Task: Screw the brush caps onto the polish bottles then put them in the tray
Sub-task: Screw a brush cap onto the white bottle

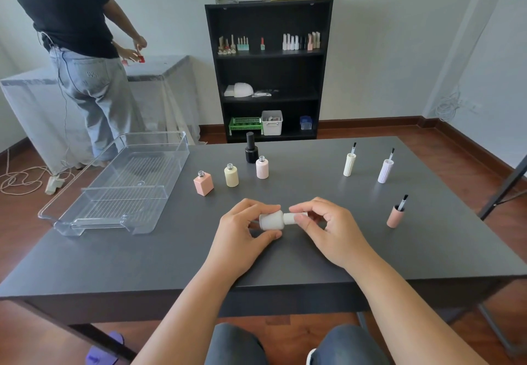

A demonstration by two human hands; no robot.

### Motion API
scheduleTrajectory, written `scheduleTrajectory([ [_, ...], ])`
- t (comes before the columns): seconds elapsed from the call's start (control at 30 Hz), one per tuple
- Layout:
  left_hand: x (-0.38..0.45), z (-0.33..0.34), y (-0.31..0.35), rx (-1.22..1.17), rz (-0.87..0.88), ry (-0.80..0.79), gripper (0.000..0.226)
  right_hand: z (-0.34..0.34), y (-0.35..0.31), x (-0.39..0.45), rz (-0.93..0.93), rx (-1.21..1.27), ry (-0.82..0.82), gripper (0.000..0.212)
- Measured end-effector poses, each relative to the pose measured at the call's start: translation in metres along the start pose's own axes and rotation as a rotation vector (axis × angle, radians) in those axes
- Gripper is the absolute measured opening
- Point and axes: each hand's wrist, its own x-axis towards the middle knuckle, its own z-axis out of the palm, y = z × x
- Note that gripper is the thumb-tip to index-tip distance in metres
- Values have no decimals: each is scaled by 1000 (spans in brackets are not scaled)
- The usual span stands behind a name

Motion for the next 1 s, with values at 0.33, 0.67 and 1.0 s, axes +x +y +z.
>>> scheduleTrajectory([
  [0.33,-1,0,1,10,-4,7,41,-4,-4,-1,-21,31,-42,27],
  [0.67,-2,2,-1,41,2,-12,40,-1,-7,-1,73,-35,-21,13],
  [1.0,-1,5,-2,25,-47,-7,35,14,-17,0,240,514,5,15],
])
